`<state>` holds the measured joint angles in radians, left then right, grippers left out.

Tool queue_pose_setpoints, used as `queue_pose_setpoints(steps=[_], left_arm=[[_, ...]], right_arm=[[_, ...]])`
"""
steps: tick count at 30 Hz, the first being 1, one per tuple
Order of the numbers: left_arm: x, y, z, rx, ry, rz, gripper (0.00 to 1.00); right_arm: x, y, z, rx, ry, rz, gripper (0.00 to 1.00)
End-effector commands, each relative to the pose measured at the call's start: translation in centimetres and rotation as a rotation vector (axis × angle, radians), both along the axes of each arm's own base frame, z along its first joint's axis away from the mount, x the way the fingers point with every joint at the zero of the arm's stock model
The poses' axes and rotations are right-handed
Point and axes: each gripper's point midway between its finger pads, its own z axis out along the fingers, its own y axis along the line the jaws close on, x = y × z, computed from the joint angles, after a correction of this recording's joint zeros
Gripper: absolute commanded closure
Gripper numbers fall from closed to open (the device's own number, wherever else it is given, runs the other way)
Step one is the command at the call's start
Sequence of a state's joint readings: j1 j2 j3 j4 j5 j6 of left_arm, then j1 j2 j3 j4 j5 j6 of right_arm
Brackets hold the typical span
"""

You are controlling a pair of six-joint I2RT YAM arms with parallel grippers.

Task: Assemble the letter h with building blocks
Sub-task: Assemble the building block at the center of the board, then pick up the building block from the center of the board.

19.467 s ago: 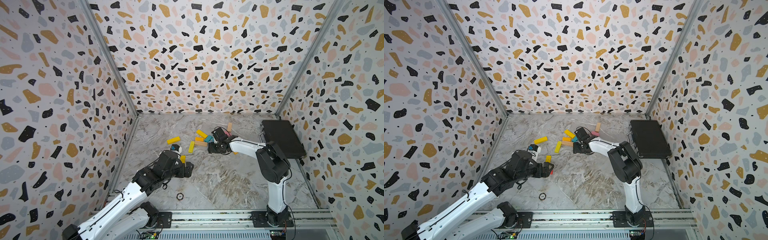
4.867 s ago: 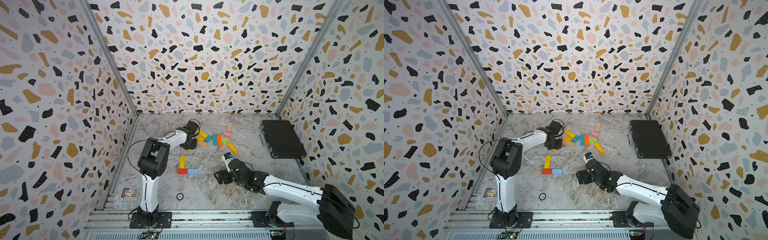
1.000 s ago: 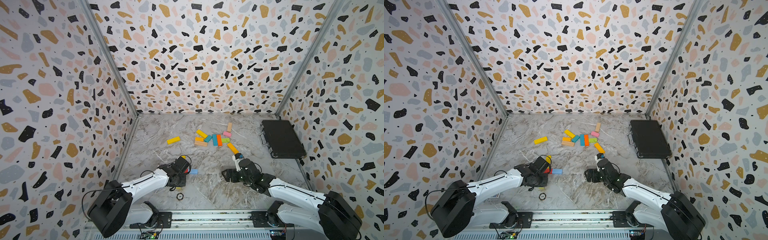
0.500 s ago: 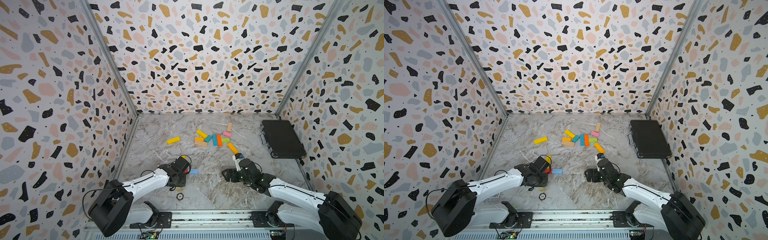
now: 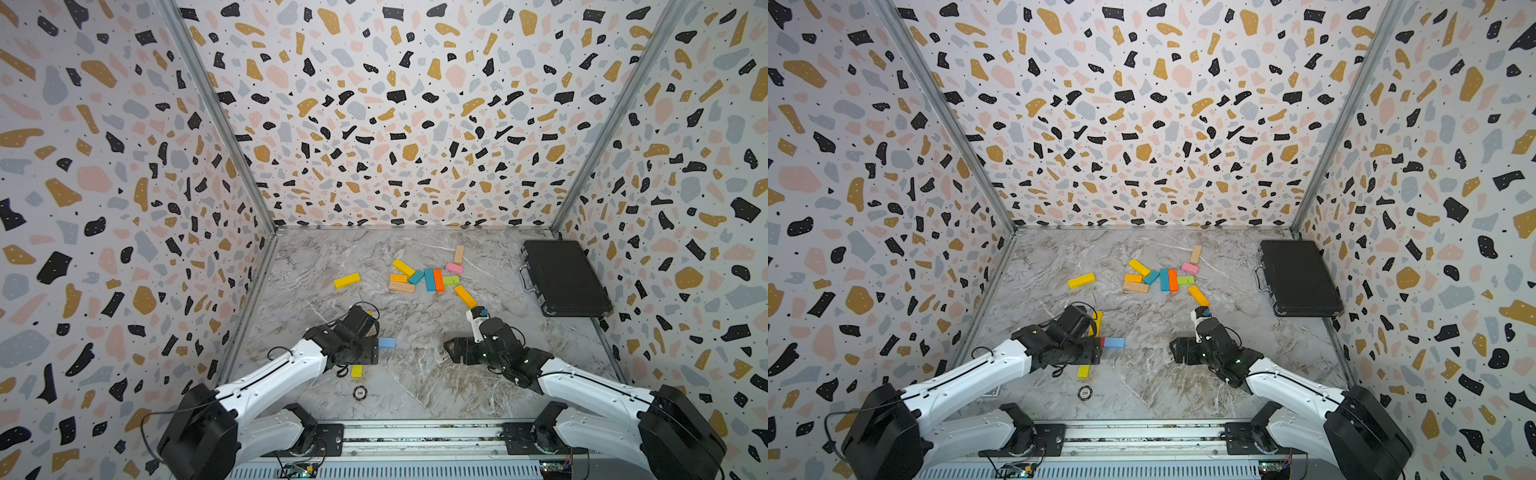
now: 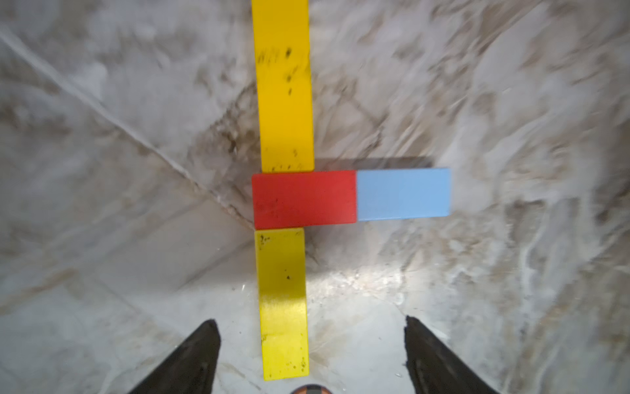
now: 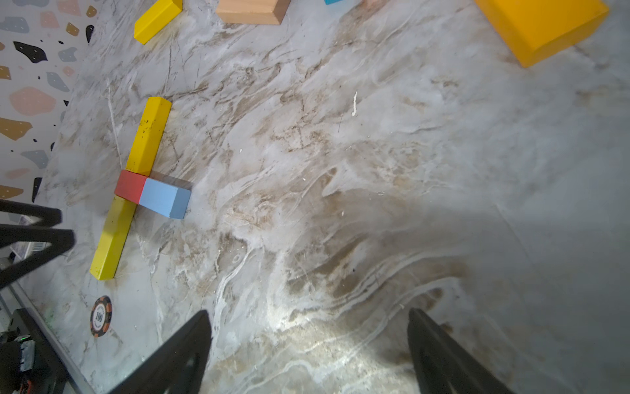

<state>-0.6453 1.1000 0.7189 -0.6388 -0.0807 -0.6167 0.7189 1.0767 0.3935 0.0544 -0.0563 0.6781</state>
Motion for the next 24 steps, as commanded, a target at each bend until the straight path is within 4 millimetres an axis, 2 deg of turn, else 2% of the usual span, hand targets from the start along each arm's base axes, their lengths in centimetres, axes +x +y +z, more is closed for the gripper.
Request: queue_pose_setpoints(steps=[1, 6, 8, 10, 13, 16, 20, 24], left_arm=[[0.7, -0.5, 5.4, -0.063, -0.098, -0.02, 0.01], [1.0, 0.3, 11.5, -0.123, -0.256, -0.007, 0.01], [0.8, 0.9, 13.4, -0.14, -0.325, -0.004, 0.01], [0.6, 1.6, 14.5, -0.141, -0.374, 0.004, 0.01], [-0.2, 2.2, 14.6, -0.148, -0.405, -0.005, 0.01], [-0.9, 2.5, 13.7, -0.159, -0.409, -0.019, 0.01], [-1.6, 2.6, 12.6, -0.162, -0.4, -0.042, 0.01], [-2.2, 2.1, 12.3, -0.186, -0.375, -0.069, 0.01]], right_arm=[[0.3, -0.4, 0.4, 0.008, -0.021, -0.03, 0.08], [0.9, -0.8, 0.8, 0.007, -0.038, -0.066, 0.07], [1.1, -0.8, 1.1, 0.011, -0.034, -0.088, 0.07], [1.4, -0.5, 1.6, 0.016, -0.039, -0.083, 0.09], [2.3, -0.1, 2.5, -0.033, -0.035, -0.075, 0.12], [3.6, -0.8, 3.0, -0.177, -0.012, -0.094, 0.13], [7.2, -1.8, 4.6, -0.339, -0.031, -0.15, 0.14], [11.4, -2.8, 3.8, -0.417, 0.039, -0.172, 0.19]])
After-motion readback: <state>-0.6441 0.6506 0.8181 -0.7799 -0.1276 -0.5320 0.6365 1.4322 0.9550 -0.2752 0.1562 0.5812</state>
